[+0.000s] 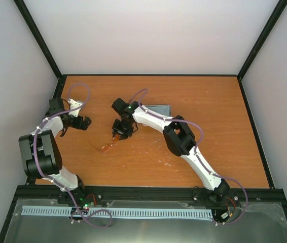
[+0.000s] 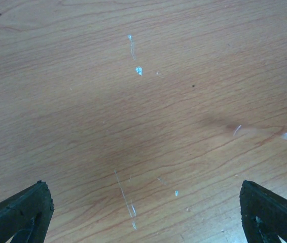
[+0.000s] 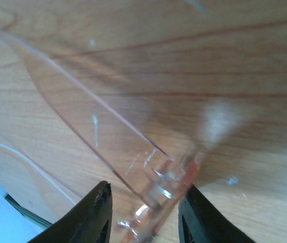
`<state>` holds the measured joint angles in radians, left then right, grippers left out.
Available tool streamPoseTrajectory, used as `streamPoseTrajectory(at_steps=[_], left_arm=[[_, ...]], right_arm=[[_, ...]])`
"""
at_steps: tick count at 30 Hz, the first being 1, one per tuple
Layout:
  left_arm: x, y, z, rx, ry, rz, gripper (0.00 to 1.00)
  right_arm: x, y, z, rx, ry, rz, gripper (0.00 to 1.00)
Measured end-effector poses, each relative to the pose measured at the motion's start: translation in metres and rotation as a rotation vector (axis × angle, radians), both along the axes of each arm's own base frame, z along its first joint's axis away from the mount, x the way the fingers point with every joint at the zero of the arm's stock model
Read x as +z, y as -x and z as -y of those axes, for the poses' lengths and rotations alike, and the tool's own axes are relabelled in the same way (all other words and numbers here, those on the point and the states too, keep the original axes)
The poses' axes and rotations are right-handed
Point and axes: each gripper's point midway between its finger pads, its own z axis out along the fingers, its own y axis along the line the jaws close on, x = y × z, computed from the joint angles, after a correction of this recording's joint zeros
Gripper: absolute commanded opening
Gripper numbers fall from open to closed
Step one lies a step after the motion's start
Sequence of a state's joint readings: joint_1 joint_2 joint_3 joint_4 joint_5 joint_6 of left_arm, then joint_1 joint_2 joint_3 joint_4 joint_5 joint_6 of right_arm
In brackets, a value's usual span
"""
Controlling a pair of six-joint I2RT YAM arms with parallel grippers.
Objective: Organize the sunglasses
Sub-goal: Pick up the sunglasses from the center of the board.
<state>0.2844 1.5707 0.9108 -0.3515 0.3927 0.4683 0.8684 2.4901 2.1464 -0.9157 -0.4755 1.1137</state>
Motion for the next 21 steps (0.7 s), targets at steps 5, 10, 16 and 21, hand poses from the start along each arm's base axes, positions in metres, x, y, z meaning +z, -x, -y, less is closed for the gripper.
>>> streamPoseTrajectory(at_steps=[5, 10, 16, 21], left_arm=[[0.001, 0.001, 0.0, 0.001, -0.002, 0.004, 1.0], [0.001, 0.0, -0.001, 0.003, -0.005, 0.008, 0.99], [0.001, -0.001, -0.001, 0.005, -0.005, 0.011, 1.0], [0.002, -0.001, -0.002, 0.006, -0.006, 0.012, 1.0]], right_arm=[[-0.001, -0.007, -0.004, 0.005, -0.01, 0.008, 0.19], [0.001, -0.022, 0.005, 0.003, 0.009, 0.044, 0.38], [0.003, -0.063, 0.043, -0.004, 0.064, 0.119, 0.58], [0.009, -0.073, 0.065, 0.015, 0.109, 0.15, 0.6]])
